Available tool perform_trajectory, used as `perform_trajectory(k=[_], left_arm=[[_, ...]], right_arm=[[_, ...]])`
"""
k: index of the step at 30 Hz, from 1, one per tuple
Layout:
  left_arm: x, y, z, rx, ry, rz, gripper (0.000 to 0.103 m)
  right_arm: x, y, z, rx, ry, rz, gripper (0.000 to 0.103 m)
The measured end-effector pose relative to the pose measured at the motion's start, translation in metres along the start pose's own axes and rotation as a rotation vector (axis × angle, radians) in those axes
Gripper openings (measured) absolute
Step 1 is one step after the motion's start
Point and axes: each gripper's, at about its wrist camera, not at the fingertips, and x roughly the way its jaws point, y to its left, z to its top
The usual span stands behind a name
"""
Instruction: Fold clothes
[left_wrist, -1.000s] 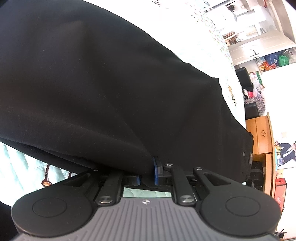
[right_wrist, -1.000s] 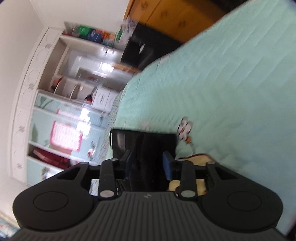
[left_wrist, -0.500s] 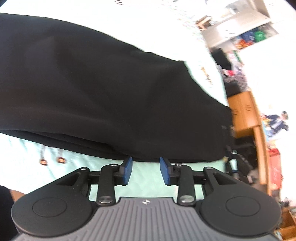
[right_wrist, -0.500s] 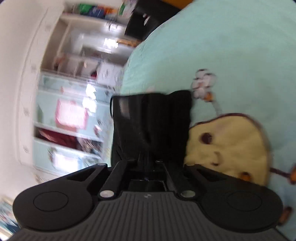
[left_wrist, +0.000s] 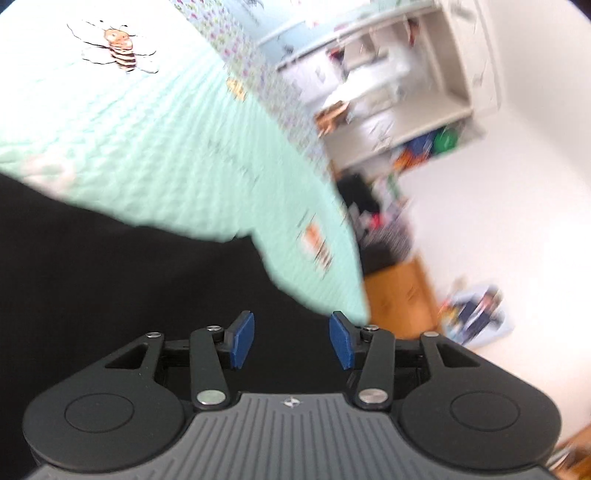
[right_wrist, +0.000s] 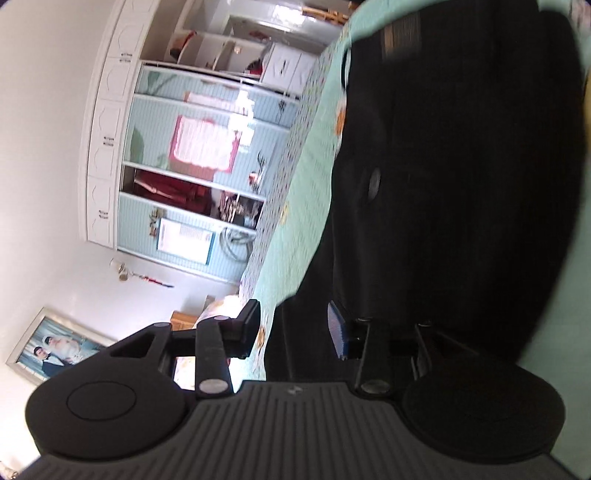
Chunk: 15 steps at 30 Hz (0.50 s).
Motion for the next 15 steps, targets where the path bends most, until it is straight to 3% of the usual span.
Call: perform_trajectory(k=[3,4,5,6,8,11,15], left_arm=[[0.02,0.047,0.005,-0.153,-0.034,0.039,0.049],[0.027,0.062,0.007,-0.204,-0.045,0.052,0.049],[0.026,0.076,0.007,-0.208,-0.047,0.126,0.046],[0.019,0.092,0.005,-0.214,-0.054,0.138,0.023],[0.002,0.117,0.005,-0.21,-0.046,0.107,0.007],[-0.043,0.14,0.016,-0.184,-0.123,0.145,0.005],[-0.102,0.159,0.039,-0.095,-0.184,0.257,0.003]], right_arm=[[0.002,-0.009,-0.013,-0.018,-0.031,-0.003,0.033],[0.001,-0.012,-0.019,-0.015,-0.038,-0.013,0.018],[0.001,-0.014,-0.022,-0.01,-0.039,-0.029,0.0],[0.0,-0.018,-0.023,0.004,-0.038,-0.032,0.0],[-0.001,-0.02,-0.026,0.019,-0.032,-0.026,0.0],[0.005,-0.013,-0.025,-0.017,-0.017,-0.072,0.0],[0.009,-0.008,-0.027,-0.018,-0.021,-0.109,0.0]])
